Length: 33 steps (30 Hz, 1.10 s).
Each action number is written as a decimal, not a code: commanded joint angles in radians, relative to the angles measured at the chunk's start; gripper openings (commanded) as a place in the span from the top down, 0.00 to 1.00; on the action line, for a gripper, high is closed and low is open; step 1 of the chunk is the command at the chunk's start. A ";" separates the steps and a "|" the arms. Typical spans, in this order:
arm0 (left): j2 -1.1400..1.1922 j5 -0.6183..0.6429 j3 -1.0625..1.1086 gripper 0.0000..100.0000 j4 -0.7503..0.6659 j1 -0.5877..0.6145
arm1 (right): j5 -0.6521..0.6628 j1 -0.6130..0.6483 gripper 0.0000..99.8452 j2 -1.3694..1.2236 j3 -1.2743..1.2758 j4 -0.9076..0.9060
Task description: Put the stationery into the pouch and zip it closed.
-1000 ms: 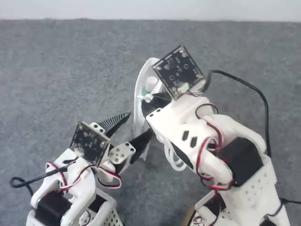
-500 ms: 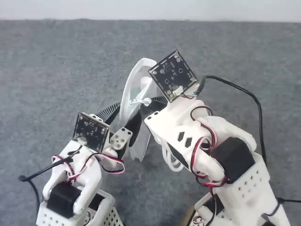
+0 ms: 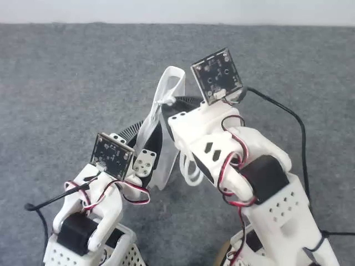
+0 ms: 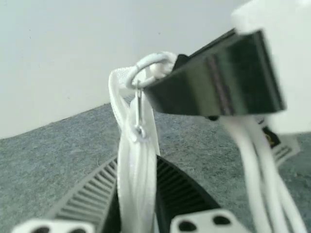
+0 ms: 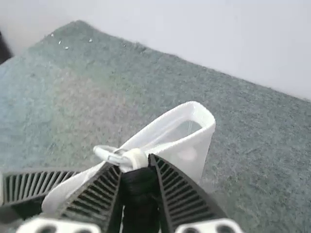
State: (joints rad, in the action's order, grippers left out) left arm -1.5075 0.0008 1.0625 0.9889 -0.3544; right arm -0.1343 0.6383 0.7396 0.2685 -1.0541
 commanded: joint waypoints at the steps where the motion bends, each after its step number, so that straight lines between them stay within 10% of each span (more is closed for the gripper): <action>1: -0.012 -0.009 0.012 0.99 -0.002 -0.003 | -0.025 -0.088 0.99 0.039 -0.014 0.099; 20: -0.012 -0.034 0.015 0.99 -0.002 -0.005 | -0.064 -0.278 0.99 -0.179 -0.072 0.240; 33: -0.021 -0.008 0.007 0.99 -0.002 0.000 | 0.071 -0.134 0.99 -0.050 -0.144 -0.117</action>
State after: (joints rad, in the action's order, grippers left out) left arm -1.5121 -0.0269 1.0748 0.9920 -0.3575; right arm -0.0775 0.4910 0.6199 0.2087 -1.1155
